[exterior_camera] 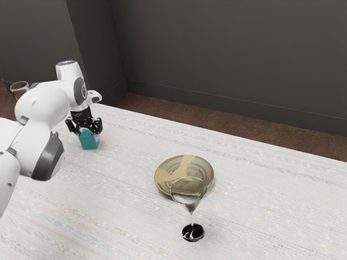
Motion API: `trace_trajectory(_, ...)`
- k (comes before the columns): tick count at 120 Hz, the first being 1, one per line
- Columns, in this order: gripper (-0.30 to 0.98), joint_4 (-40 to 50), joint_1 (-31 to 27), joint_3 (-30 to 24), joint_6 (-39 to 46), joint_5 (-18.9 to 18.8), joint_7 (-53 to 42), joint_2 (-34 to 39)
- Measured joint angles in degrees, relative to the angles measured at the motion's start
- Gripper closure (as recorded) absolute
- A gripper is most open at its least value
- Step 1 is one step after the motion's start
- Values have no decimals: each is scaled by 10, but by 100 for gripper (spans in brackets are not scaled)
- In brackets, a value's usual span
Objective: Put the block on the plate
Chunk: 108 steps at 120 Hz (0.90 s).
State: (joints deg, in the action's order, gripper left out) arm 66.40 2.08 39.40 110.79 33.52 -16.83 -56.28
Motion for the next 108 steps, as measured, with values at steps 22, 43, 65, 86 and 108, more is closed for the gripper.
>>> trace_trajectory(22, 34, 0, 0, 0, 9, -3, 0, 0)
trace_trajectory(43, 40, 3, 3, 0, 14, -7, 3, 7)
trace_trajectory(65, 44, 18, 11, -5, 16, -30, 8, 38)
trace_trajectory(86, 46, 44, 42, -8, 17, -72, 17, 86)
trace_trajectory(108, 47, 52, 86, -7, 17, -107, 30, 110)
